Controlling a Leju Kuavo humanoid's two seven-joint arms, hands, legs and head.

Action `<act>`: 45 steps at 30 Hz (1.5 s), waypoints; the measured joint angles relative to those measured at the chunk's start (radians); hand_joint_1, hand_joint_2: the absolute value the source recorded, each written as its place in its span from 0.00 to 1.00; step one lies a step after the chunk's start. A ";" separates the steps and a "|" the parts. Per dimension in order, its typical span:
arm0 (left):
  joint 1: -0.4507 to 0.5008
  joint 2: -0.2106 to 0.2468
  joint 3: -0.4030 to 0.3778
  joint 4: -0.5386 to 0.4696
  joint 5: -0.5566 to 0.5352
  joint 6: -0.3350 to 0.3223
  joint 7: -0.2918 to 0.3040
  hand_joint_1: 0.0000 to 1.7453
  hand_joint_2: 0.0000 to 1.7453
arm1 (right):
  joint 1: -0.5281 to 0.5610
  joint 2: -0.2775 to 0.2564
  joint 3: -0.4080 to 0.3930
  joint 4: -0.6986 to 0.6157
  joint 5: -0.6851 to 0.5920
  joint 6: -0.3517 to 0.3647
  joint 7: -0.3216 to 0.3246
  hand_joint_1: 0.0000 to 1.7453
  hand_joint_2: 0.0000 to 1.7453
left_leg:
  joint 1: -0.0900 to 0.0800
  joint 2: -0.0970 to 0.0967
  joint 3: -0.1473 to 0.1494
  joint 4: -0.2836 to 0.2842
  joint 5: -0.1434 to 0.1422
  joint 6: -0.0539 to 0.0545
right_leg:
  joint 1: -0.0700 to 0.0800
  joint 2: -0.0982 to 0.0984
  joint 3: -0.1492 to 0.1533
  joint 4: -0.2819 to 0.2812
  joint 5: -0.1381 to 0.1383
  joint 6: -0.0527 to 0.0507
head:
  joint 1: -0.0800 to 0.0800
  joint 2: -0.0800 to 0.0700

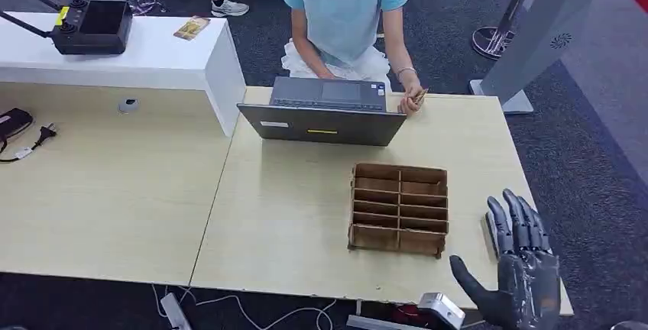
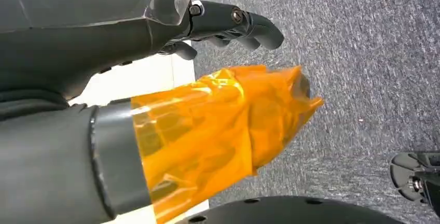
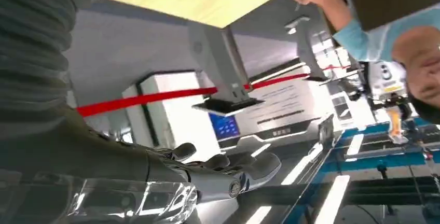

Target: Pass the card to the sensor for recognition and then transmit it.

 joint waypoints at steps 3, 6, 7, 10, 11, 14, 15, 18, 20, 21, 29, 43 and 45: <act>-0.001 -0.002 0.001 0.000 -0.002 0.000 0.001 0.00 0.00 | -0.007 -0.009 0.031 0.033 0.070 0.025 0.055 0.00 1.00 | 0.000 0.000 0.000 0.000 0.000 0.000 | 0.000 0.000 0.000 0.000 0.000 0.000 | 0.000 0.000; -0.002 -0.003 0.001 0.000 -0.006 0.000 0.002 0.00 0.00 | -0.021 -0.011 0.061 0.072 0.117 0.033 0.093 0.00 1.00 | 0.000 0.000 0.000 0.000 0.000 0.000 | 0.000 0.000 0.000 0.000 0.000 0.000 | 0.000 0.000; -0.002 -0.003 0.001 0.000 -0.006 -0.001 0.002 0.00 0.00 | -0.027 -0.011 0.069 0.085 0.132 0.039 0.109 0.00 1.00 | 0.000 0.000 0.000 0.000 0.000 0.000 | 0.000 0.000 0.000 0.000 0.000 0.000 | 0.000 0.000; -0.003 -0.003 0.001 0.000 -0.008 -0.006 0.002 0.00 0.00 | -0.051 -0.021 0.091 0.116 0.148 0.062 0.152 0.00 1.00 | 0.000 0.000 0.000 0.000 0.000 0.000 | 0.000 0.000 0.000 0.000 0.000 0.000 | 0.000 0.000; -0.003 -0.004 0.001 0.000 -0.008 -0.006 0.002 0.00 0.00 | -0.063 -0.029 0.101 0.128 0.150 0.073 0.170 0.00 1.00 | 0.000 0.000 0.000 0.000 0.000 0.000 | 0.000 0.000 0.000 0.000 0.000 0.000 | 0.000 0.000; -0.004 -0.005 0.001 0.000 -0.009 -0.008 0.002 0.00 0.00 | -0.093 -0.047 0.126 0.157 0.152 0.098 0.231 0.00 1.00 | 0.000 0.000 0.000 0.000 0.000 0.000 | 0.000 0.000 0.001 0.000 0.000 0.000 | 0.000 0.000; -0.005 -0.005 0.002 0.000 -0.009 -0.008 0.002 0.00 0.00 | -0.101 -0.053 0.135 0.167 0.152 0.105 0.245 0.00 1.00 | 0.000 0.000 0.000 0.000 0.000 0.000 | 0.000 0.000 0.001 0.000 0.000 0.000 | 0.000 0.000; -0.006 -0.008 0.002 0.000 -0.009 -0.008 0.002 0.00 0.00 | -0.125 -0.055 0.158 0.198 0.153 0.119 0.268 0.00 1.00 | 0.000 0.000 0.000 0.000 0.000 0.000 | 0.000 0.000 0.000 0.000 0.000 0.000 | 0.000 0.000; -0.006 -0.010 0.002 0.000 -0.007 -0.008 0.002 0.00 0.00 | -0.137 -0.055 0.166 0.216 0.153 0.126 0.272 0.00 1.00 | 0.000 0.000 0.001 0.000 0.000 0.000 | 0.000 0.000 0.000 0.000 0.000 0.000 | 0.000 0.000; -0.006 -0.011 0.003 0.000 -0.007 -0.008 0.002 0.00 0.00 | -0.144 -0.055 0.170 0.226 0.153 0.129 0.272 0.00 1.00 | 0.000 0.000 0.001 0.000 0.000 0.000 | 0.000 0.000 0.000 0.000 0.000 0.000 | 0.000 0.000; -0.006 -0.013 0.003 0.000 -0.006 -0.009 0.002 0.00 0.00 | -0.169 -0.045 0.180 0.277 0.153 0.139 0.267 0.00 1.00 | 0.000 0.000 0.000 0.000 0.000 0.000 | 0.000 0.000 0.000 0.000 0.000 0.000 | 0.000 0.000; -0.006 -0.013 0.004 0.000 -0.007 -0.015 0.003 0.00 0.00 | -0.199 0.005 0.182 0.313 0.131 0.206 0.192 0.00 1.00 | 0.000 0.000 0.001 0.000 0.000 0.000 | 0.000 0.000 0.000 0.000 0.000 0.000 | 0.000 0.000; -0.006 -0.013 0.005 0.000 -0.006 -0.015 0.003 0.00 0.00 | -0.207 0.014 0.183 0.318 0.126 0.209 0.179 0.00 1.00 | 0.000 0.000 0.001 0.000 0.000 0.000 | 0.000 0.000 0.001 0.000 0.000 0.000 | 0.000 0.000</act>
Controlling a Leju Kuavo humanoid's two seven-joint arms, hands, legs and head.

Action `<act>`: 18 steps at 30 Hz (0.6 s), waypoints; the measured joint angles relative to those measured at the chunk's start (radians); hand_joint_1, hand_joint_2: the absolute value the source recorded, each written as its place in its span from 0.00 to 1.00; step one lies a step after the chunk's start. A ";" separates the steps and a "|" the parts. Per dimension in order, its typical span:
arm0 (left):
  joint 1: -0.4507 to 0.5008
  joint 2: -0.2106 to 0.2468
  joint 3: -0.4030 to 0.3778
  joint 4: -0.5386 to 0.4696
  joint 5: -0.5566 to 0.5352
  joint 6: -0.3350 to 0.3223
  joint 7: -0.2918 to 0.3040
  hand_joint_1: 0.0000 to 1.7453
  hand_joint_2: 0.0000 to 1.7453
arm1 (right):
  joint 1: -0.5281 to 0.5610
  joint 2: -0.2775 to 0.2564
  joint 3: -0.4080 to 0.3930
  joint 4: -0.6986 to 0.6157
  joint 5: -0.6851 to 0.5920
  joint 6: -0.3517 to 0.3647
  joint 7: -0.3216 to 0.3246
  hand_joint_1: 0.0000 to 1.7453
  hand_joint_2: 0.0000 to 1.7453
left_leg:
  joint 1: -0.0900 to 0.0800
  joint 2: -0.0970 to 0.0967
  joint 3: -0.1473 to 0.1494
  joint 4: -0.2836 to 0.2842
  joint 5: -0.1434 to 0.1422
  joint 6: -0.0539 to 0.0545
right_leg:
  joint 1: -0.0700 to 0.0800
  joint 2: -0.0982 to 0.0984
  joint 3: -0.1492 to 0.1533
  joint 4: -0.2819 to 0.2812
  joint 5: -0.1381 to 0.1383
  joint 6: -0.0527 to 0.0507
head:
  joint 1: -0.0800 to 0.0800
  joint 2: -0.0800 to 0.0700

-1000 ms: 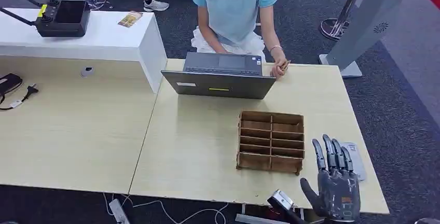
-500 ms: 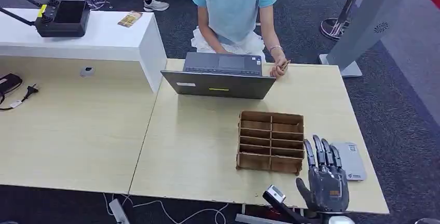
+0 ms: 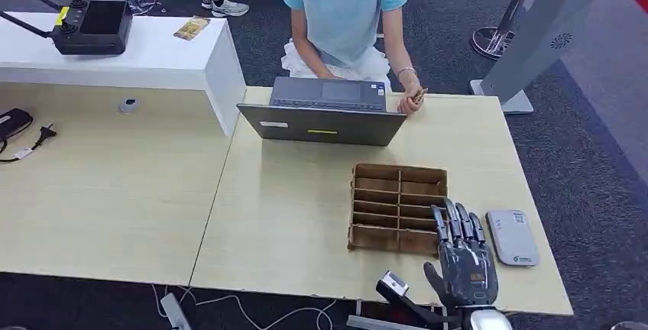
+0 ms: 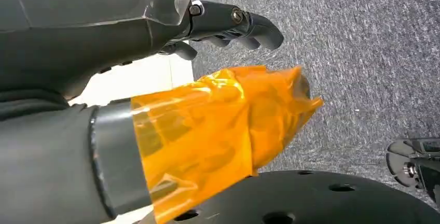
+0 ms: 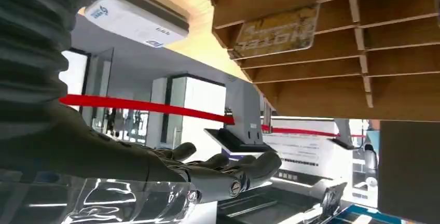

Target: Pass the card to the sensor for recognition and then transmit it.

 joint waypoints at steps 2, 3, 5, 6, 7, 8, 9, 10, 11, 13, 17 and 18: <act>0.000 0.000 0.003 0.000 0.000 0.000 0.000 0.00 0.00 | -0.008 0.009 0.000 0.006 -0.005 0.003 -0.011 0.01 1.00 | 0.000 0.000 0.000 0.000 0.000 0.000 | 0.000 0.000 0.000 0.000 0.000 0.000 | 0.000 0.000; 0.000 0.000 0.005 0.000 0.002 0.001 0.000 0.00 0.00 | -0.012 0.013 0.001 0.011 -0.005 0.003 -0.015 0.01 1.00 | 0.000 0.000 0.000 0.000 0.000 0.000 | 0.000 0.000 0.000 0.000 0.000 0.000 | 0.000 0.000; 0.000 0.000 0.009 0.000 0.007 0.002 0.000 0.00 0.00 | -0.021 0.021 0.001 0.019 -0.008 0.008 -0.028 0.01 1.00 | 0.000 0.000 0.000 0.000 0.000 0.000 | 0.000 0.000 0.000 0.000 0.000 0.000 | 0.000 0.000; 0.000 -0.001 0.012 0.000 0.007 0.003 0.000 0.00 0.00 | -0.026 0.025 0.002 0.024 -0.011 0.013 -0.033 0.01 1.00 | 0.000 0.000 0.000 0.000 0.000 0.000 | 0.000 0.000 0.000 0.000 0.000 0.000 | 0.000 0.000; 0.000 -0.001 0.013 0.000 0.008 0.003 0.000 0.00 0.00 | -0.030 0.029 0.002 0.029 -0.014 0.015 -0.039 0.01 1.00 | 0.000 0.000 0.000 0.000 0.000 0.000 | 0.000 0.000 0.000 0.000 0.000 0.000 | 0.000 0.000; 0.000 -0.001 0.015 0.000 0.008 0.003 0.000 0.00 0.00 | -0.039 0.036 0.003 0.039 -0.015 0.016 -0.044 0.01 1.00 | 0.000 0.000 0.000 0.000 0.000 0.000 | 0.000 0.000 0.000 0.000 0.000 0.000 | 0.000 0.000; 0.000 -0.002 0.016 0.000 0.008 0.003 0.000 0.00 0.00 | -0.047 0.041 0.003 0.047 -0.016 0.016 -0.047 0.02 1.00 | 0.000 0.000 0.000 0.000 0.000 0.000 | 0.000 0.000 0.000 0.000 0.000 0.000 | 0.000 0.000; 0.000 -0.002 0.016 0.000 0.008 0.003 0.000 0.00 0.00 | -0.053 0.046 0.003 0.053 -0.016 0.017 -0.050 0.03 1.00 | 0.000 0.000 0.000 0.000 0.000 0.000 | 0.000 0.000 0.000 0.000 0.000 0.000 | 0.000 0.000; 0.000 -0.002 0.016 0.000 0.006 0.003 0.000 0.00 0.00 | -0.058 0.050 0.003 0.058 -0.016 0.018 -0.053 0.03 1.00 | 0.000 0.000 0.000 0.000 0.000 0.000 | 0.000 0.000 0.000 0.000 0.000 0.000 | 0.000 0.000; 0.000 -0.002 0.018 0.000 0.006 0.003 0.000 0.00 0.00 | -0.065 0.058 0.004 0.068 -0.017 0.018 -0.056 0.06 1.00 | 0.000 0.000 0.000 0.000 0.000 0.000 | 0.000 0.000 0.000 0.000 0.000 0.000 | 0.000 0.000; 0.000 -0.003 0.020 0.000 0.005 0.002 0.000 0.00 0.00 | -0.073 0.067 0.004 0.081 -0.019 0.021 -0.059 0.09 1.00 | 0.000 0.000 0.000 0.000 0.000 0.000 | 0.000 0.000 0.000 0.000 0.000 0.000 | 0.000 0.000; 0.000 -0.003 0.020 0.000 0.005 0.002 0.000 0.00 0.00 | -0.074 0.068 0.003 0.084 -0.020 0.022 -0.059 0.09 1.00 | 0.000 0.000 0.000 0.000 0.000 0.000 | 0.000 0.000 0.000 0.000 0.000 0.000 | 0.000 0.000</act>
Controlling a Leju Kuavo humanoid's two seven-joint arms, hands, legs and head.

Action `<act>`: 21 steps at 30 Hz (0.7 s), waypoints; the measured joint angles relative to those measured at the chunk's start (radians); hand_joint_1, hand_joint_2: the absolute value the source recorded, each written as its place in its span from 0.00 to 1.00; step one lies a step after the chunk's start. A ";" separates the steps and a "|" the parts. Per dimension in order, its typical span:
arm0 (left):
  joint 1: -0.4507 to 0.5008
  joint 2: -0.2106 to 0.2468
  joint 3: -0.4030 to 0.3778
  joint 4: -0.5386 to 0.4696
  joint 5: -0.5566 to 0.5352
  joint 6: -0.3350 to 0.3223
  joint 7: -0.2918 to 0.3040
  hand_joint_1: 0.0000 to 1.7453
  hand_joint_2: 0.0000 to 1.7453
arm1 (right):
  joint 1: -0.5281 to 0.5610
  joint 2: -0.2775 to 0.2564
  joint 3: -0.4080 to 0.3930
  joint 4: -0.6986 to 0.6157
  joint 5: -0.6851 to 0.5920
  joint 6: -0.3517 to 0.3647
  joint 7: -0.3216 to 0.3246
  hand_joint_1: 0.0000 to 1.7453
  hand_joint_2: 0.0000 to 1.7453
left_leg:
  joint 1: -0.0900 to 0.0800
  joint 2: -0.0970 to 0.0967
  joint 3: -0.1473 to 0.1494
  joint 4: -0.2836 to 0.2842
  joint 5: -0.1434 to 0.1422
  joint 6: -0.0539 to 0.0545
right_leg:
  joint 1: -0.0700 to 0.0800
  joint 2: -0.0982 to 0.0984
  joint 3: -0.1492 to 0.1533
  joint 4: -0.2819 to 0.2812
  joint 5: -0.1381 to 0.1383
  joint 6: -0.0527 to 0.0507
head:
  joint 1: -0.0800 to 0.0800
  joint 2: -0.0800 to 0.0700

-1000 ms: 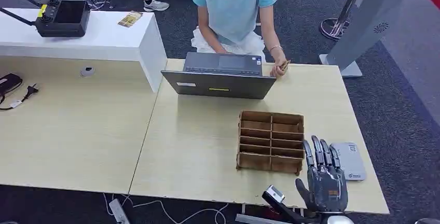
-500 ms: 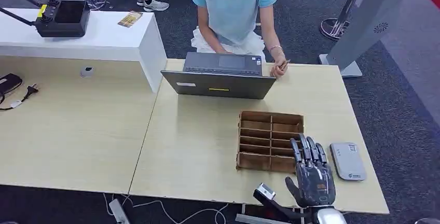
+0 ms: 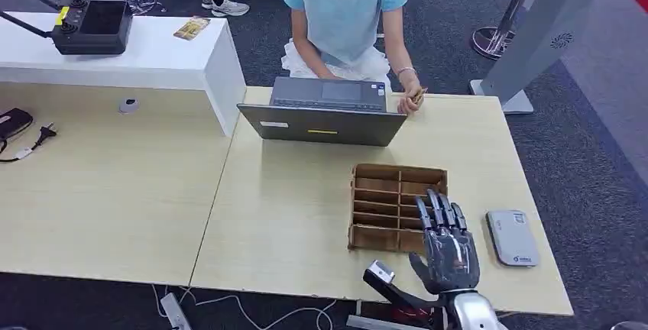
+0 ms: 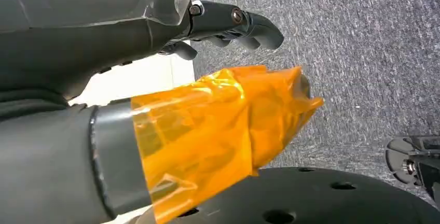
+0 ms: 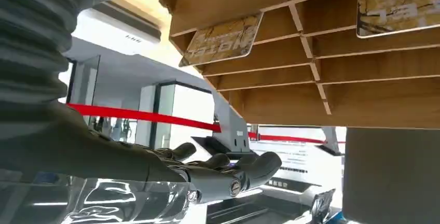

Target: Pass the card to the sensor for recognition and then transmit it.

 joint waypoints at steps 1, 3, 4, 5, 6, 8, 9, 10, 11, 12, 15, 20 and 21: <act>0.000 0.000 0.000 0.000 -0.001 0.000 0.000 0.00 0.00 | 0.000 0.000 0.000 0.002 -0.002 0.000 0.000 0.10 1.00 | 0.000 0.000 0.000 0.000 0.000 0.000 | 0.000 0.000 0.000 0.000 0.000 0.000 | 0.000 0.000; 0.000 0.000 0.001 0.000 -0.002 -0.001 0.000 0.00 0.00 | 0.000 0.002 -0.001 0.008 -0.003 0.001 0.000 0.11 1.00 | 0.000 0.000 0.000 0.000 0.000 0.000 | 0.000 0.000 0.000 0.000 0.000 0.000 | 0.000 0.000; 0.000 0.000 0.001 0.000 -0.002 -0.002 0.000 0.00 0.00 | 0.000 0.003 -0.002 0.009 -0.005 0.001 0.000 0.11 1.00 | 0.000 0.000 0.000 0.000 0.000 0.000 | 0.000 0.000 0.000 0.000 0.000 0.000 | 0.000 0.000; 0.000 0.000 0.001 0.000 -0.002 -0.002 0.000 0.00 0.00 | 0.000 0.004 -0.003 0.011 -0.005 0.001 0.001 0.11 1.00 | 0.000 0.000 0.000 0.000 0.000 0.000 | 0.000 0.000 0.000 0.000 0.000 0.000 | 0.000 0.000; 0.000 0.000 0.001 0.000 -0.003 -0.002 0.000 0.00 0.00 | 0.000 0.005 -0.004 0.013 -0.005 0.001 0.002 0.11 1.00 | 0.000 0.000 0.000 0.000 0.000 0.000 | 0.000 0.000 0.000 0.000 0.000 0.000 | 0.000 0.000; 0.000 0.000 0.001 0.000 -0.003 -0.002 0.000 0.00 0.00 | 0.000 0.006 -0.006 0.016 -0.006 0.001 0.002 0.11 1.00 | 0.000 0.000 0.000 0.000 0.000 0.000 | 0.000 0.000 0.000 0.000 0.000 0.000 | 0.000 0.000; 0.000 0.000 0.001 0.000 -0.003 -0.002 0.000 0.00 0.00 | 0.000 0.007 -0.009 0.017 -0.006 0.000 0.003 0.11 1.00 | 0.000 0.000 0.000 0.000 0.000 0.000 | 0.000 0.000 0.000 0.000 0.000 0.000 | 0.000 0.000; 0.000 0.000 0.001 0.000 -0.003 -0.002 0.000 0.00 0.00 | 0.000 0.007 -0.011 0.018 -0.006 0.000 0.003 0.10 1.00 | 0.000 0.000 0.000 0.000 0.000 0.000 | 0.000 0.000 0.000 0.000 0.000 0.000 | 0.000 0.000; 0.000 0.000 0.002 0.000 -0.003 -0.002 0.000 0.00 0.00 | 0.000 0.007 -0.013 0.018 -0.006 0.000 0.004 0.10 1.00 | 0.000 0.000 0.000 0.000 0.000 0.000 | 0.000 0.000 0.000 0.000 0.000 0.000 | 0.000 0.000; 0.000 0.000 0.002 0.000 -0.003 -0.002 0.000 0.00 0.00 | 0.000 0.007 -0.014 0.018 -0.006 0.000 0.004 0.09 1.00 | 0.000 0.000 0.000 0.000 0.000 0.000 | 0.000 0.000 0.000 0.000 0.000 0.000 | 0.000 0.000; 0.000 0.001 0.002 0.000 -0.005 -0.002 0.000 0.00 0.00 | 0.001 0.008 -0.021 0.018 -0.007 0.000 0.003 0.09 1.00 | 0.000 0.000 0.000 0.000 0.000 0.000 | 0.000 0.000 0.000 0.000 0.000 0.000 | 0.000 0.000; 0.000 0.001 0.002 0.000 -0.010 -0.002 0.000 0.00 0.00 | 0.003 0.009 -0.036 0.018 -0.009 -0.002 0.011 0.13 1.00 | 0.000 0.000 0.000 0.000 0.000 0.000 | 0.000 0.000 0.000 0.000 0.000 0.000 | 0.000 0.000; 0.000 0.002 0.002 0.000 -0.011 -0.002 0.000 0.00 0.00 | 0.004 0.009 -0.039 0.018 -0.009 -0.002 0.014 0.14 1.00 | 0.000 0.000 0.000 0.000 0.000 0.000 | 0.000 0.000 0.000 0.000 0.000 0.000 | 0.000 0.000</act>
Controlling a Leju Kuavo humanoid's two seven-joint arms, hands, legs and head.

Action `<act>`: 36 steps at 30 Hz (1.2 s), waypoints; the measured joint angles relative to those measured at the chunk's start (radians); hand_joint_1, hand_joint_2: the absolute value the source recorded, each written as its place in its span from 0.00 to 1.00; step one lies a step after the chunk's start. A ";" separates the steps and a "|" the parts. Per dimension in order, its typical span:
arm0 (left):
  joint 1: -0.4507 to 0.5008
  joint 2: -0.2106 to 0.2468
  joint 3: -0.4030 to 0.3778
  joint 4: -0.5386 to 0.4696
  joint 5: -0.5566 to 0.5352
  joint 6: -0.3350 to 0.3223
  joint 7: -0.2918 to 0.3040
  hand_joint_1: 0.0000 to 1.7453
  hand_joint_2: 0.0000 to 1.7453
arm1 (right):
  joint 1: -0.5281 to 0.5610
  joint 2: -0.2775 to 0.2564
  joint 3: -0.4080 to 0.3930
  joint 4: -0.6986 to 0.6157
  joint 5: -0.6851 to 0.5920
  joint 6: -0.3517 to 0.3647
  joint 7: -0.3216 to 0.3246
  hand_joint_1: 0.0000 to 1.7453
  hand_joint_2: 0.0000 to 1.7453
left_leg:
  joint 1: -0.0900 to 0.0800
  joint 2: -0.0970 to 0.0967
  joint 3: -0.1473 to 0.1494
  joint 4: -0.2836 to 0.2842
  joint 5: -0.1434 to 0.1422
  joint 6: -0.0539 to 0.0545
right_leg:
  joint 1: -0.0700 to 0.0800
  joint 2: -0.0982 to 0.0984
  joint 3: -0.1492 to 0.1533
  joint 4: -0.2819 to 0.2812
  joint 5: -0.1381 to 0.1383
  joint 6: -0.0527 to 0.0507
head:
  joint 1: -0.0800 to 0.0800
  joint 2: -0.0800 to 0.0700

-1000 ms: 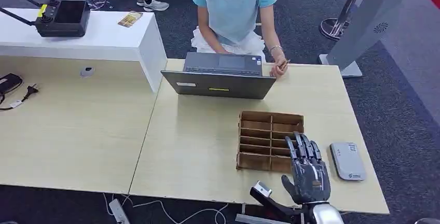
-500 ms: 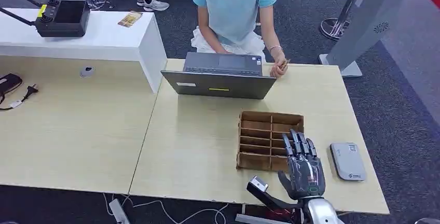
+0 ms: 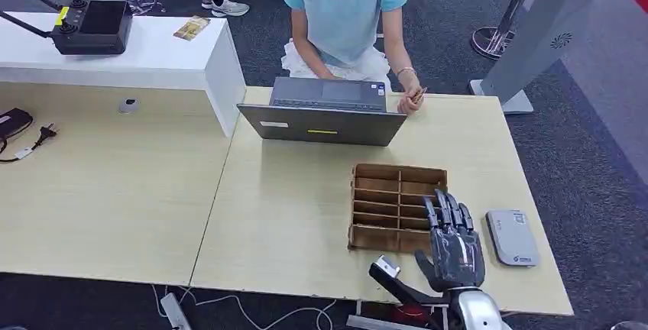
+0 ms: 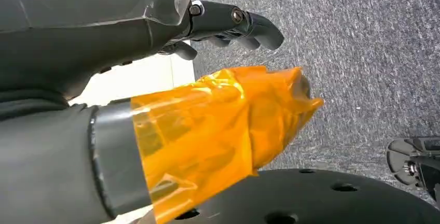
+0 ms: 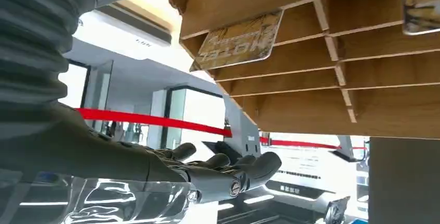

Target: Pass the card to the sensor for recognition and then transmit it.

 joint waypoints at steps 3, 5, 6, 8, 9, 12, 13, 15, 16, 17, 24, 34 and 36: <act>0.000 0.000 0.000 0.000 0.000 0.000 0.000 0.00 0.00 | 0.005 0.000 -0.013 0.000 -0.003 0.000 0.004 0.18 1.00 | 0.000 0.000 0.000 0.000 0.000 0.000 | 0.000 0.000 0.000 0.000 0.000 0.000 | 0.000 0.000; 0.000 0.000 0.000 0.000 0.000 0.000 0.000 0.00 0.00 | 0.007 0.000 -0.019 0.000 -0.003 -0.001 0.005 0.19 1.00 | 0.000 0.000 0.000 0.000 0.000 0.000 | 0.000 0.000 0.000 0.000 0.000 0.000 | 0.000 0.000; 0.000 0.000 0.000 0.000 0.000 0.000 0.000 0.00 0.00 | 0.008 0.000 -0.021 0.000 -0.003 -0.001 0.006 0.19 1.00 | 0.000 0.000 0.000 0.000 0.000 0.000 | 0.000 0.000 0.000 0.000 0.000 0.000 | 0.000 0.000; 0.000 0.001 0.000 0.000 -0.002 0.000 0.000 0.00 0.00 | 0.010 0.000 -0.023 0.000 -0.003 -0.001 0.006 0.19 1.00 | 0.000 0.000 0.000 0.000 0.000 0.000 | 0.000 0.000 0.000 0.000 0.000 0.000 | 0.000 0.000; 0.000 0.001 0.000 0.000 -0.002 0.000 0.000 0.00 0.00 | 0.012 0.000 -0.024 0.000 -0.003 -0.001 0.006 0.19 1.00 | 0.000 0.000 0.000 0.000 0.000 0.000 | 0.000 0.000 0.000 0.000 0.000 0.000 | 0.000 0.000; 0.000 0.002 0.000 0.000 -0.003 0.001 0.000 0.00 0.00 | 0.016 0.001 -0.026 0.000 -0.005 0.000 0.006 0.18 1.00 | 0.000 0.000 0.000 0.000 0.000 0.000 | 0.000 0.000 0.000 0.000 0.000 0.000 | 0.000 0.000; 0.000 0.002 0.000 0.000 -0.004 0.001 0.000 0.00 0.00 | 0.016 0.002 -0.027 0.000 -0.005 0.000 0.006 0.18 1.00 | 0.000 0.000 0.000 0.000 0.000 0.000 | 0.000 0.000 0.000 0.000 0.000 0.000 | 0.000 0.000; 0.000 0.003 0.000 0.000 -0.005 0.002 0.000 0.00 0.00 | 0.018 0.003 -0.031 0.000 -0.006 0.000 0.006 0.15 1.00 | 0.000 0.000 0.000 0.000 0.000 0.000 | 0.000 0.000 0.000 0.000 0.000 0.000 | 0.000 0.000; 0.000 0.003 0.000 0.000 -0.005 0.002 0.000 0.00 0.00 | 0.019 0.004 -0.032 0.000 -0.006 0.000 0.006 0.15 1.00 | 0.000 0.000 0.000 0.000 0.000 0.000 | 0.000 0.000 0.000 0.000 0.000 0.000 | 0.000 0.000; 0.000 0.003 0.000 0.000 -0.005 0.002 0.000 0.00 0.00 | 0.019 0.005 -0.032 0.000 -0.006 0.000 0.006 0.15 1.00 | 0.000 0.000 0.000 0.000 0.000 0.000 | 0.000 0.000 0.000 0.000 0.000 0.000 | 0.000 0.000; 0.000 0.005 0.000 0.000 -0.005 0.001 0.000 0.00 0.00 | 0.020 0.008 -0.032 0.000 -0.008 0.005 0.005 0.16 1.00 | 0.000 0.000 0.000 0.000 0.000 0.000 | 0.000 0.000 0.000 0.000 0.000 0.000 | 0.000 0.000; 0.000 0.005 0.000 0.000 -0.011 -0.003 0.000 0.00 0.00 | 0.014 0.008 -0.033 0.014 -0.008 0.016 0.003 0.20 1.00 | 0.000 0.000 0.000 0.000 0.000 0.000 | 0.000 0.000 0.000 0.000 0.000 0.000 | 0.000 0.000; 0.000 0.005 0.000 0.000 -0.011 -0.003 0.000 0.00 0.00 | 0.013 0.008 -0.034 0.019 -0.009 0.017 0.003 0.23 1.00 | 0.000 0.000 0.000 0.000 0.000 0.000 | 0.000 0.000 0.000 0.000 0.000 0.000 | 0.000 0.000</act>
